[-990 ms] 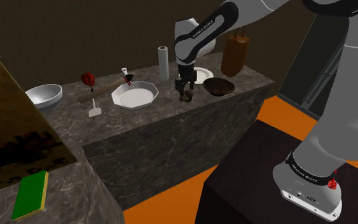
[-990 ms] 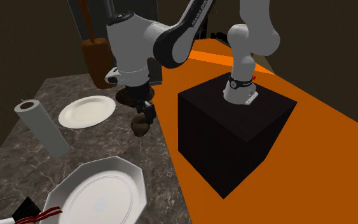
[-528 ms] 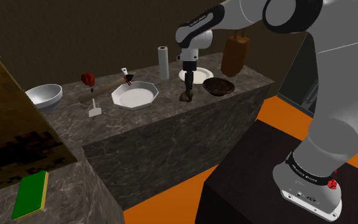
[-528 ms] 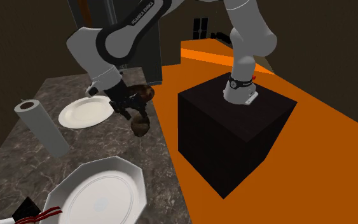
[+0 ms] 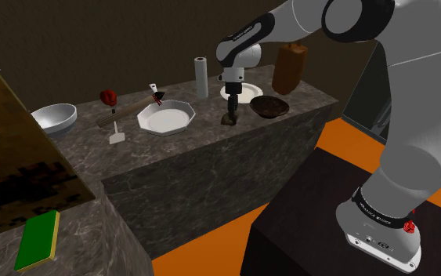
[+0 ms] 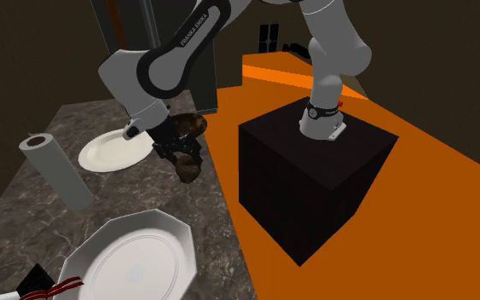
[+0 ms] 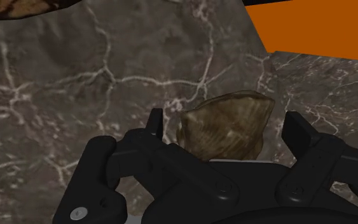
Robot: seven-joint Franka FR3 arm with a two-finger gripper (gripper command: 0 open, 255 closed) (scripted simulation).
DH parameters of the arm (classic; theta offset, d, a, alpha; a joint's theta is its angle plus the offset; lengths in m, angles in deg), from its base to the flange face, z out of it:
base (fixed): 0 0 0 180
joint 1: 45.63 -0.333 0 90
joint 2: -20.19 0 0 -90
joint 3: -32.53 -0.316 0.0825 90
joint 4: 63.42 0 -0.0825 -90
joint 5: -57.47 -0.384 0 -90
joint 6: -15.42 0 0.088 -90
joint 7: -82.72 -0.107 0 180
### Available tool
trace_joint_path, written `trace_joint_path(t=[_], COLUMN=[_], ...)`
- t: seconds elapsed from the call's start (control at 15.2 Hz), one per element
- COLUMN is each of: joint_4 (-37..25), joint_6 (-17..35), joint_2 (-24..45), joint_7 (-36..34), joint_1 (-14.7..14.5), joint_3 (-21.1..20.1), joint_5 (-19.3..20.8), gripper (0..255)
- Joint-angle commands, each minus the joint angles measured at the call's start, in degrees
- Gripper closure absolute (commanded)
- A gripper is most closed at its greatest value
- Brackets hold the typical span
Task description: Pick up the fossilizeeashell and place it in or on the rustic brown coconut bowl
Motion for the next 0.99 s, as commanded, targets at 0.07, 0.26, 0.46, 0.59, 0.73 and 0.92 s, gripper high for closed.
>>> trace_joint_path(t=[0.07,0.26,0.46,0.59,0.73,0.92], joint_4=[0.01,0.01,0.04,0.05,0.07,-0.07], joint_6=[0.05,0.04,0.05,0.06,0.08,-0.48], joint_2=[0.03,0.02,0.01,0.0,0.0,-0.43], joint_7=[0.01,0.01,0.01,0.01,0.01,-0.08], joint_1=[0.0,0.0,0.0,0.0,0.0,0.03], joint_3=[0.0,0.0,0.0,0.0,0.0,-0.02], joint_5=[0.0,0.0,0.0,0.0,-0.01,-0.02], gripper=[0,255,255,255,255,255])
